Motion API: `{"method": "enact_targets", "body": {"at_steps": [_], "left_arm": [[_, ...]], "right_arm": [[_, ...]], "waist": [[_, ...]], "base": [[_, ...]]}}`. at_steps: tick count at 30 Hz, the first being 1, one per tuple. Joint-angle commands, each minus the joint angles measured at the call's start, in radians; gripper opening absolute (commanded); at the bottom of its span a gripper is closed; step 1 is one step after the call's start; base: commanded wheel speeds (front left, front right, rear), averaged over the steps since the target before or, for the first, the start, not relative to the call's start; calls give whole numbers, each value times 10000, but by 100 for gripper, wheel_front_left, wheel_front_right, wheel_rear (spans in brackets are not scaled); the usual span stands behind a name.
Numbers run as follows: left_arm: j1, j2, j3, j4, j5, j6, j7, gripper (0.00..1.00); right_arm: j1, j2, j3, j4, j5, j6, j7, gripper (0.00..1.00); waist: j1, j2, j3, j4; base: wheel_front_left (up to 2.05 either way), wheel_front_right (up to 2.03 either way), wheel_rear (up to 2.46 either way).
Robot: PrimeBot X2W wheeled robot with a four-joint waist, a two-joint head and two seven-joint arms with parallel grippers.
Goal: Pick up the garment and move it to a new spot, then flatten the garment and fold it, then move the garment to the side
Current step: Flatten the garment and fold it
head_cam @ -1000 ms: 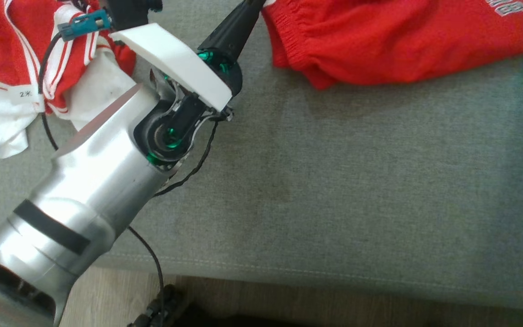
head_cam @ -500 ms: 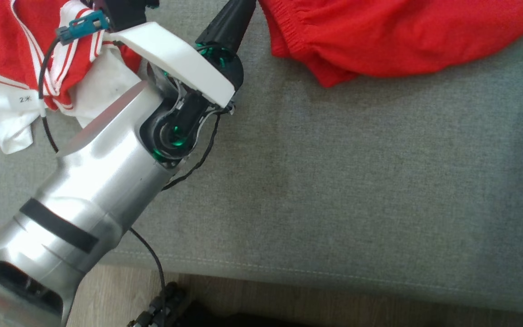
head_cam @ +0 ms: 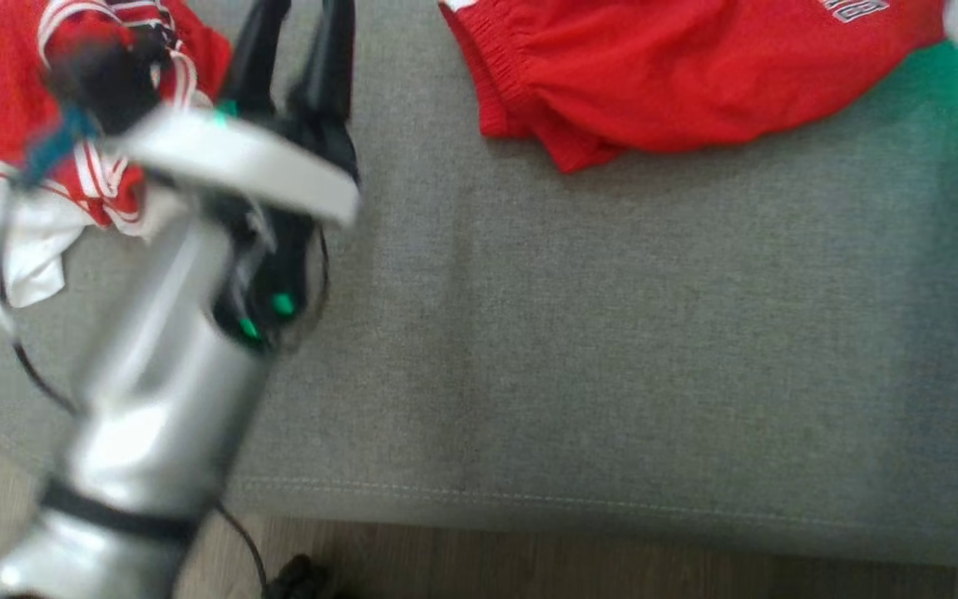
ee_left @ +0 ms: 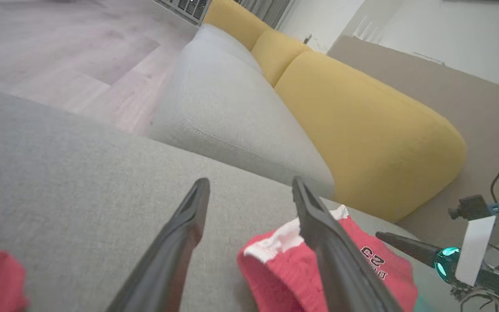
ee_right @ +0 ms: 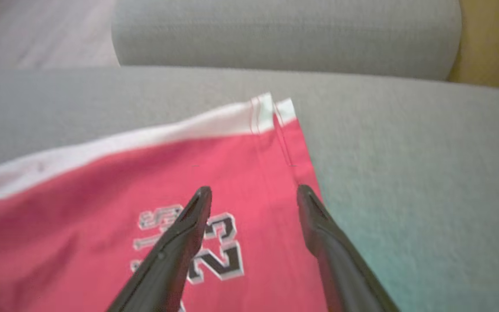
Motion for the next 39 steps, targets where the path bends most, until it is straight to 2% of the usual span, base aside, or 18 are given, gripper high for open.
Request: {"method": "enact_targets", "body": {"at_steps": [1, 3, 7, 14, 19, 20, 21, 22, 23, 24, 25, 30, 39], "left_arm": [[437, 34, 685, -761, 789, 250, -49, 100], [1293, -258, 1092, -1476, 1945, 569, -49, 100], [2872, -797, 1447, -2353, 3446, 959, -50, 100], [4463, -1264, 1316, -2998, 5061, 1147, -50, 100], [4961, -1391, 1183, -3183, 5704, 1255, -50, 100], [5038, -1402, 1181, -3177, 5803, 1279, -50, 100], [5122, -1411, 1202, -3179, 5867, 1301, -50, 100], [5210, -1418, 1217, -3177, 5919, 1313, -50, 100], [5292, -1424, 1215, -3177, 5995, 1320, -50, 100], [5292, -1424, 1215, -3177, 5995, 1320, -50, 100], [5372, -1429, 1223, -3178, 6052, 1319, -51, 100], [5887, -1442, 1375, -3018, 6228, 1269, -51, 100], [6249, -1447, 1760, -3089, 6396, 1101, -51, 100]], "right_arm": [[158, -259, 25, -399, 41, -4, -89, 100], [442, -463, -216, -229, 12, -4, -280, 100], [704, -688, -757, 328, -160, -4, -603, 100], [758, -1250, -1578, 1580, -1051, -4, -961, 100], [602, -1472, -2254, 2370, -1743, -4, -1055, 100], [568, -1432, -2317, 2482, -1809, -4, -1027, 93], [550, -1371, -2341, 2574, -1870, -4, -965, 62], [524, -1325, -2343, 2650, -1909, -4, -892, 40], [486, -1296, -2310, 2715, -1925, -4, -822, 24], [486, -1296, -2310, 2715, -1925, -4, -822, 24], [467, -1250, -2235, 2758, -1920, -4, -768, 2], [518, -1078, -1698, 2746, -1746, -4, -835, 0], [694, -1310, -1271, 2540, -1764, -4, -973, 0]], "waist": [[0, 0, -191, 19], [0, 0, -293, 167], [0, 0, -413, 609], [0, 0, -492, 1582], [0, 0, -485, 2018], [0, 0, -487, 2048], [0, 0, -491, 2060], [0, 0, -486, 2057], [0, 0, -477, 2046], [0, 0, -477, 2046], [0, 0, -484, 2022], [0, 0, -750, 1574], [0, 0, -1652, 464]], "base": [[0, 0, 0], [0, 0, 0], [0, 0, 0], [0, 0, 0], [0, 0, 0], [0, 0, 0], [0, 0, 0], [0, 0, 0], [0, 0, 0], [0, 0, 0], [0, 0, 0], [0, 0, 0], [0, 0, 0]]}}
